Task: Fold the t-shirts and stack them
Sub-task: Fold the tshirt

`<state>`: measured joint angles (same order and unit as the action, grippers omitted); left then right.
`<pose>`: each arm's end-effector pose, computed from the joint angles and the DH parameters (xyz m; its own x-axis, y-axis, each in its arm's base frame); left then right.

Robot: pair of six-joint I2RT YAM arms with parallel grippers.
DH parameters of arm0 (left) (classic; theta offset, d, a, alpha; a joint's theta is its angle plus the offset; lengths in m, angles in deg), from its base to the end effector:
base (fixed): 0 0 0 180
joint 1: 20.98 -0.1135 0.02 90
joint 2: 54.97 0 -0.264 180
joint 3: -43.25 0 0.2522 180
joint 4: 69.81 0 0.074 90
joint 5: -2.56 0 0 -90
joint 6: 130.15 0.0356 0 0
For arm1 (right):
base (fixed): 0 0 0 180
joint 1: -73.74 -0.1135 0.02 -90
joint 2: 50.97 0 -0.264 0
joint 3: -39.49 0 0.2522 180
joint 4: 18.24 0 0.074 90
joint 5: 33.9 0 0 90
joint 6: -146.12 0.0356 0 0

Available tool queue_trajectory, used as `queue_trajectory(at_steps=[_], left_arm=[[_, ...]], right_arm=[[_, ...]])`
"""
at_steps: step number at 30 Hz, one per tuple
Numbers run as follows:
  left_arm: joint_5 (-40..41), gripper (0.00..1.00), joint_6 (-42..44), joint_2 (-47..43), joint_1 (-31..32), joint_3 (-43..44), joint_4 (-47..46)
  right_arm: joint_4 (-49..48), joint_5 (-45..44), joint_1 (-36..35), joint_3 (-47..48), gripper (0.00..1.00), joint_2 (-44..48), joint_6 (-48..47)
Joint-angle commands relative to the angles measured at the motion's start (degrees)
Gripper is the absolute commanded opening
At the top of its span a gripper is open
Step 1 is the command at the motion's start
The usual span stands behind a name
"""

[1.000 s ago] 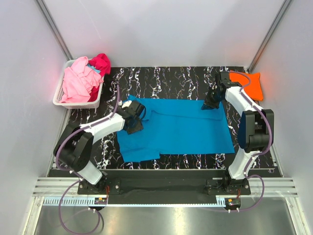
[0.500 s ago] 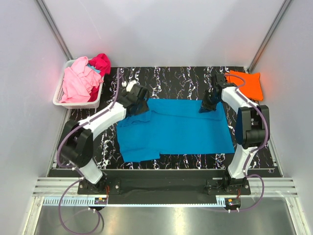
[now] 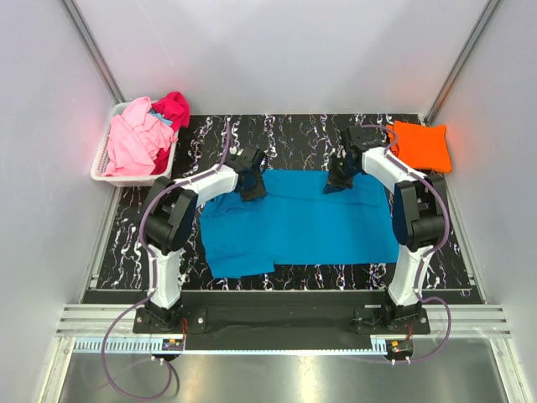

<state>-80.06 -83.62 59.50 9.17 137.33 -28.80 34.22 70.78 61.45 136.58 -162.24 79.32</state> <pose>0.3638 -0.2060 0.1700 -0.8571 -0.2912 -0.4250 -0.1994 0.9482 -0.2475 0.3921 0.0947 0.1982 -0.9443 0.1843 -0.2728 0.0739 0.9261 0.3700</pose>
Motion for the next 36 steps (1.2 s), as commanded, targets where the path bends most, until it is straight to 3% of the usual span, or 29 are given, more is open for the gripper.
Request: queue_trajectory(at_steps=[1,5,14,17,22,26,36], left_arm=[[-9.37,0.39,2.68,0.22,-0.01,3.10,-2.64],[-13.70,0.39,2.94,-0.56,-0.01,0.56,-2.81],[-10.21,0.38,5.93,-8.91,-0.35,-2.36,-4.21],[-7.39,0.40,6.46,-12.60,-2.11,-2.44,-5.01],[-3.77,0.43,0.67,-12.80,-10.54,-1.66,-4.04],[-3.61,0.44,1.36,-6.82,-14.15,6.57,-0.02],[-3.16,0.46,4.18,12.59,-14.95,30.15,8.96]], right_arm=[[-1.26,1.58,-2.20,3.33,0.00,-1.41,0.70],[-1.26,0.88,-3.61,4.21,0.00,-1.50,1.32],[-1.26,1.41,-6.77,7.01,0.00,-1.85,2.11],[-1.17,2.11,-8.71,8.77,0.00,-2.82,1.94],[-1.17,4.04,-13.00,11.67,0.00,-6.06,1.24],[-1.34,5.10,-17.05,14.31,0.00,-9.05,0.79],[-2.75,4.84,-25.23,19.59,0.00,-16.43,0.44]])
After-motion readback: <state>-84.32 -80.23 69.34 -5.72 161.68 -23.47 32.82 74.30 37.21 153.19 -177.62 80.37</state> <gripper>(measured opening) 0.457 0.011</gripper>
